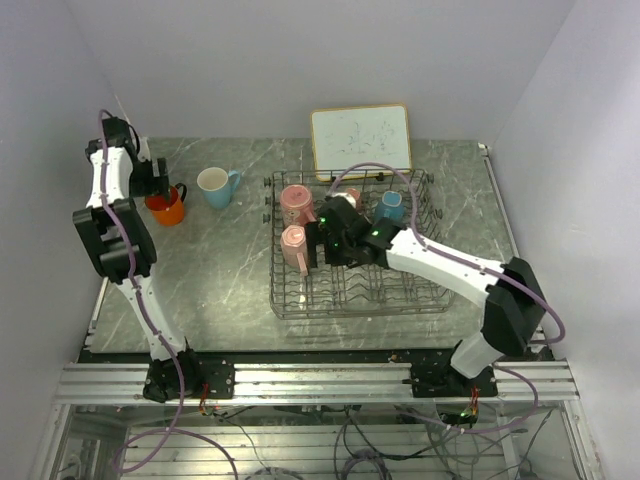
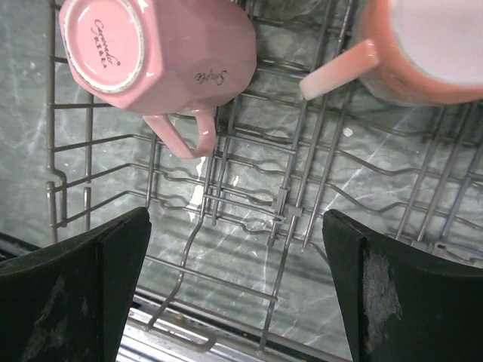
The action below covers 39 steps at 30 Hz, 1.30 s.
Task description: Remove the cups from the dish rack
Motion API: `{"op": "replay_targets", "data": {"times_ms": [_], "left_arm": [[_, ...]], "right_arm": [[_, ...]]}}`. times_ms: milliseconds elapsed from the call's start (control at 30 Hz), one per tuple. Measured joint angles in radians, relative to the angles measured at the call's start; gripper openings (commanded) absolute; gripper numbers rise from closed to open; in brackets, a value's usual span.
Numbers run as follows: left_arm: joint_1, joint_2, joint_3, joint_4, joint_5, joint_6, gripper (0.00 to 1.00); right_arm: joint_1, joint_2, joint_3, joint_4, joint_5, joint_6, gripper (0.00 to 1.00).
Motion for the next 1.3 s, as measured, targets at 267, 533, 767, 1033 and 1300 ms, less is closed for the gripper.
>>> {"op": "replay_targets", "data": {"times_ms": [267,533,767,1033,1300], "left_arm": [[0.001,-0.247,-0.009,-0.027,0.037,0.08,0.99],[0.001,-0.503,-0.135,-0.079,0.136,0.206,0.99],[0.007,-0.621,-0.275,-0.126,0.204,0.287,0.99],[0.018,-0.687,-0.339,-0.119,0.235,0.315,0.99],[0.018,-0.747,-0.354,-0.098,0.29,0.314,0.99]], "right_arm": [[0.063,0.133,0.11,0.018,0.077,-0.082,0.91],[0.103,0.267,0.191,0.031,0.148,-0.126,0.8],[0.116,0.402,0.222,0.022,0.18,-0.127,0.51],[0.122,0.415,0.227,0.016,0.208,-0.11,0.05],[0.135,0.411,0.227,0.017,0.216,-0.09,0.0]]}}
